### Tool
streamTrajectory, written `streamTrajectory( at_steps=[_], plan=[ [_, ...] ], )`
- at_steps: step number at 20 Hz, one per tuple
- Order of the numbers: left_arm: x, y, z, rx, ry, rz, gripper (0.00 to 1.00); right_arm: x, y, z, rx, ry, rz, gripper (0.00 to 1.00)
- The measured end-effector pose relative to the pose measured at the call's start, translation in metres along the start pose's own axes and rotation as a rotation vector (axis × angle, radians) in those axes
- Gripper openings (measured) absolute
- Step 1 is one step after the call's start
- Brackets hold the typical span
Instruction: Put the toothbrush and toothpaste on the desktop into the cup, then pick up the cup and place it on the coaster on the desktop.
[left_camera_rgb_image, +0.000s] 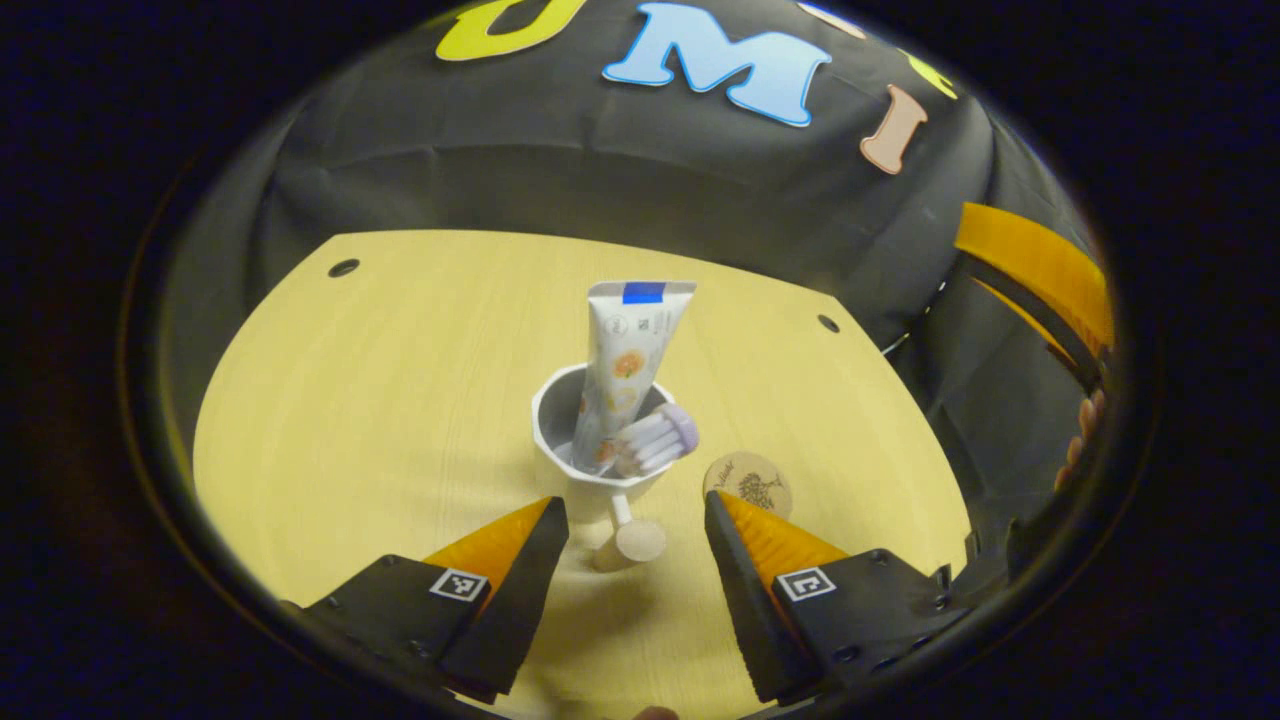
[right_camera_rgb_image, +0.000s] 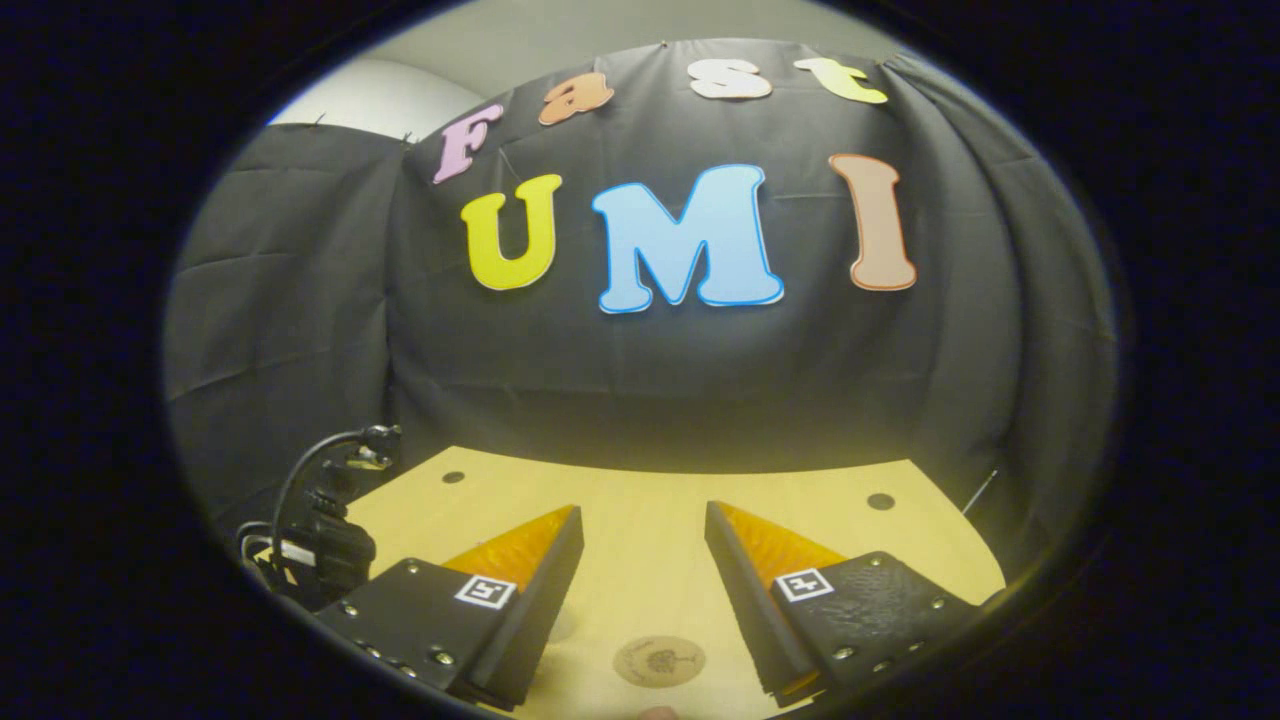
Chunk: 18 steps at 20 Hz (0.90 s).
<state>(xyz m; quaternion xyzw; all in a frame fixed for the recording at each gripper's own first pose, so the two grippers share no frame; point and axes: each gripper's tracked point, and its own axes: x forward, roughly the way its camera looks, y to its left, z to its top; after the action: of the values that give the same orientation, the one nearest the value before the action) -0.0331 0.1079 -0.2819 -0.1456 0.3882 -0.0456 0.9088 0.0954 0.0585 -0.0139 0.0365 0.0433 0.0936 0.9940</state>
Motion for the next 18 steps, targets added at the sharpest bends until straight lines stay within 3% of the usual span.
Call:
streamTrajectory(
  at_steps=[4, 5, 6, 8, 9, 10, 17, 18],
  plan=[
    [0.015, 0.015, -0.003, -0.026, 0.063, 0.059, 0.90, -0.017, -0.019, 0.001, -0.013, 0.007, -0.045, 0.80],
    [0.018, 0.015, -0.004, -0.034, 0.080, 0.064, 0.84, -0.021, -0.023, 0.000, -0.020, 0.010, -0.055, 0.79],
    [0.022, 0.016, -0.005, -0.041, 0.097, 0.072, 0.90, -0.023, -0.027, -0.002, -0.024, 0.013, -0.065, 0.79],
    [0.027, 0.019, -0.007, -0.043, 0.130, 0.088, 0.82, -0.030, -0.032, -0.005, -0.024, 0.027, -0.075, 0.80],
    [0.029, 0.019, -0.008, -0.040, 0.148, 0.095, 0.88, -0.032, -0.034, -0.007, -0.022, 0.033, -0.081, 0.80],
    [0.032, 0.019, -0.009, -0.036, 0.169, 0.102, 0.87, -0.034, -0.036, -0.009, -0.019, 0.041, -0.084, 0.79],
    [0.039, 0.020, -0.012, 0.005, 0.235, 0.167, 0.63, -0.050, -0.054, -0.022, -0.005, 0.076, -0.114, 0.80],
    [0.037, 0.023, -0.013, 0.001, 0.239, 0.175, 0.63, -0.052, -0.056, -0.023, -0.001, 0.081, -0.117, 0.80]
  ],
)
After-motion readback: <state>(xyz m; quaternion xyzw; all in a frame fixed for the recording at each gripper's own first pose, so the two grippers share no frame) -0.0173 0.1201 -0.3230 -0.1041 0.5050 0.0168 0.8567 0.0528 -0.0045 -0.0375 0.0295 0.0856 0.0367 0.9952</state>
